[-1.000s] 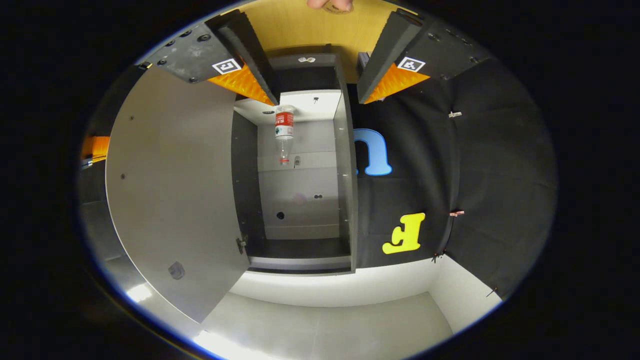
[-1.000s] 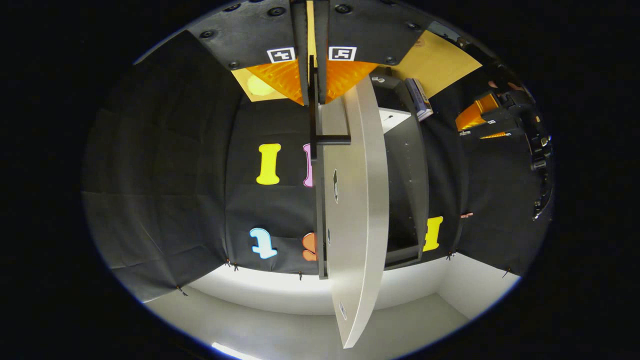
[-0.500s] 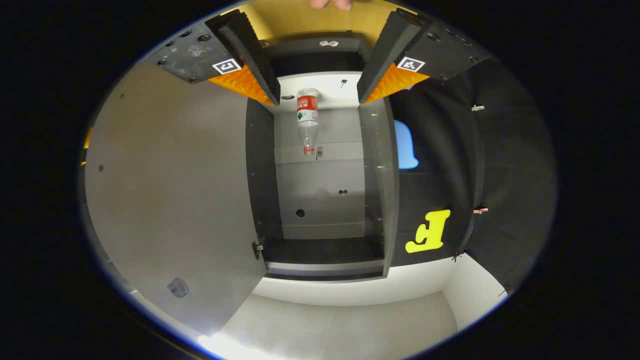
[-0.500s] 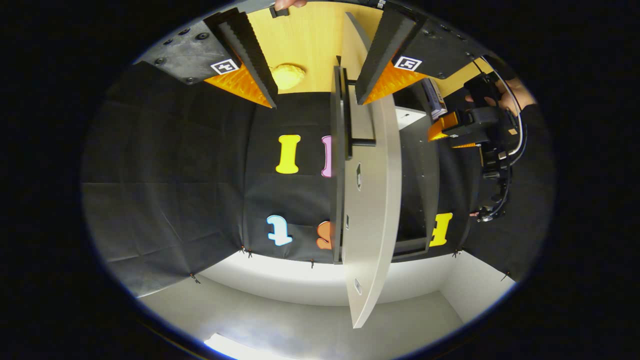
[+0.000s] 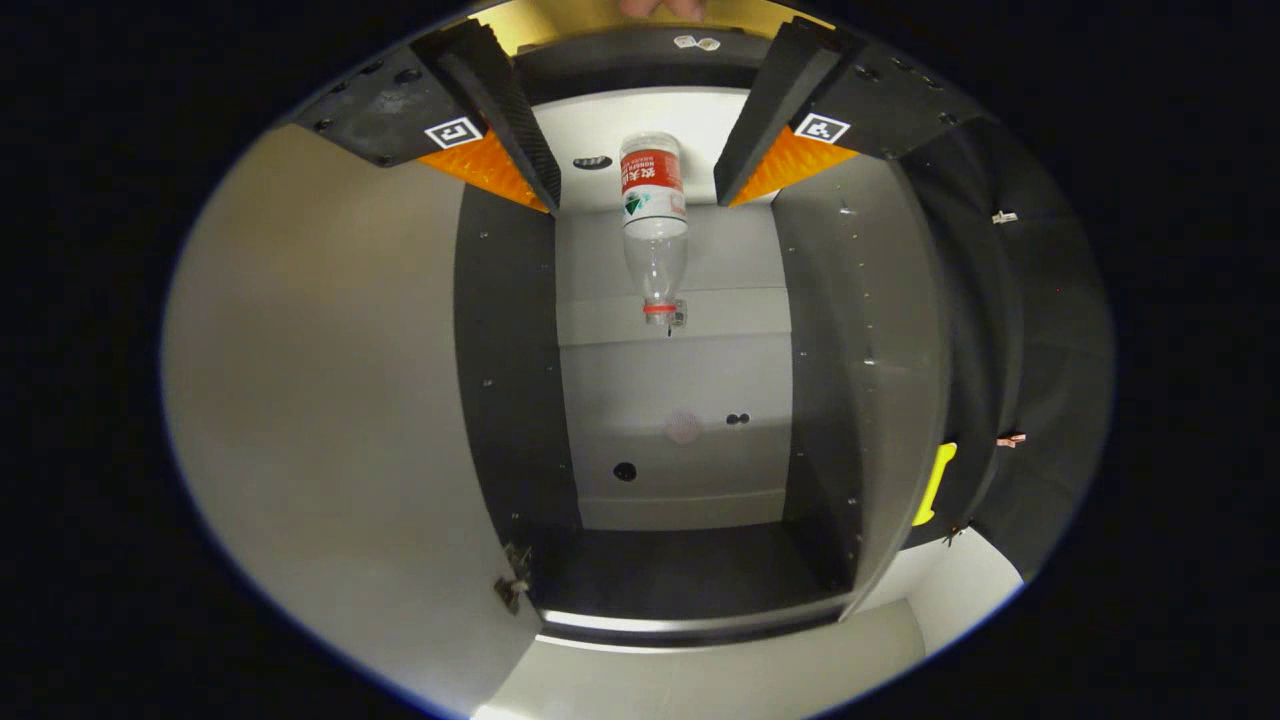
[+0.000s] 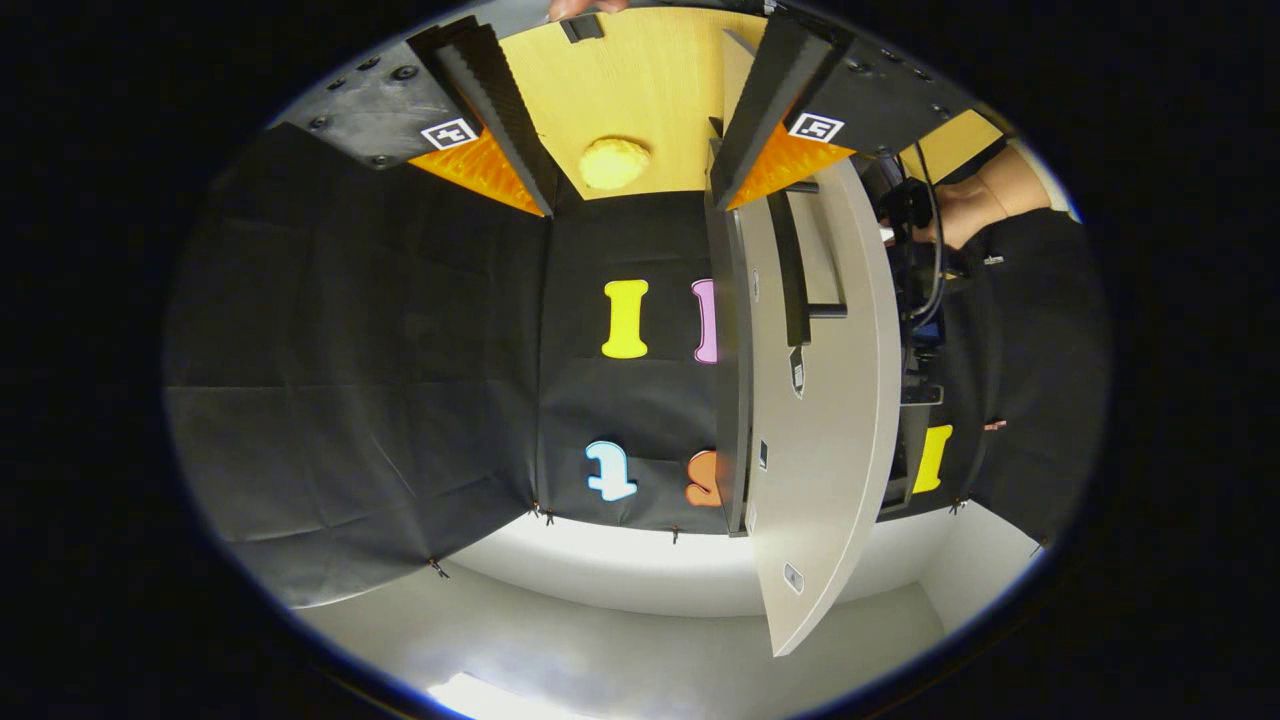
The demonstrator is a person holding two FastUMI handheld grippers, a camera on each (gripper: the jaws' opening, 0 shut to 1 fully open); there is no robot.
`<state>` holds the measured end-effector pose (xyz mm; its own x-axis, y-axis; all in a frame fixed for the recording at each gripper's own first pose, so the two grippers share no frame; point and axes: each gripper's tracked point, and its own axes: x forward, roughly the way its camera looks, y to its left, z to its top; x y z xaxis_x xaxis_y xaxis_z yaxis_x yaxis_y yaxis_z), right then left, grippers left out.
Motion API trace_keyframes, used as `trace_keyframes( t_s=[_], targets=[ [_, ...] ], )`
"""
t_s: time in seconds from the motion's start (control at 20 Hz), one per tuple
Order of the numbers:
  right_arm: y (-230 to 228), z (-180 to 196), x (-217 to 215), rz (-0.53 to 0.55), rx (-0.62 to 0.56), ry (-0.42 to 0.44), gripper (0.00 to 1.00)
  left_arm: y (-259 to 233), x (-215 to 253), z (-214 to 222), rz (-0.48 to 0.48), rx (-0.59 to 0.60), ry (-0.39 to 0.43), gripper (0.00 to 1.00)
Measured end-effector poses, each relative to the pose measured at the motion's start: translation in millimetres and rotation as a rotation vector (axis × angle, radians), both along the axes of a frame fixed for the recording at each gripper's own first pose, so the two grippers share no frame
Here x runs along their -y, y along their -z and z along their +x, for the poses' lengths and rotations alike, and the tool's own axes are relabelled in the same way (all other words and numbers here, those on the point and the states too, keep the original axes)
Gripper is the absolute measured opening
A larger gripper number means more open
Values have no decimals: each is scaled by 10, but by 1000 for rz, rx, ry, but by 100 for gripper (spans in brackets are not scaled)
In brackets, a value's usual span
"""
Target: Open the cabinet door with the right hand, grasp the bottle in the cabinet with the left hand and place it on the coaster, then close the cabinet door with the right hand.
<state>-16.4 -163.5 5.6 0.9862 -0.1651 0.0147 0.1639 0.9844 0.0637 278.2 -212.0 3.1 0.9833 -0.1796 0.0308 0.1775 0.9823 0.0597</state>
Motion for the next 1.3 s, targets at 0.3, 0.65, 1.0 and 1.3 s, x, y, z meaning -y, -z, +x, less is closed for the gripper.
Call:
trace_keyframes(
  t_s=[0.3, 0.65, 1.0, 1.3],
  targets=[
    [90, 157, 147, -4, -24, 49, 97, 292, -34, 784, 0, -36, -60, 97],
    [157, 195, 271, -22, -48, 103, 96, 517, 28, 1310, 0, -63, -61, 97],
    [190, 237, 295, -25, -63, 127, 96, 577, 41, 1403, -8, -76, -54, 75],
    [171, 201, 256, -23, -51, 118, 96, 307, -157, 1101, -4, -33, -55, 75]
  ],
)
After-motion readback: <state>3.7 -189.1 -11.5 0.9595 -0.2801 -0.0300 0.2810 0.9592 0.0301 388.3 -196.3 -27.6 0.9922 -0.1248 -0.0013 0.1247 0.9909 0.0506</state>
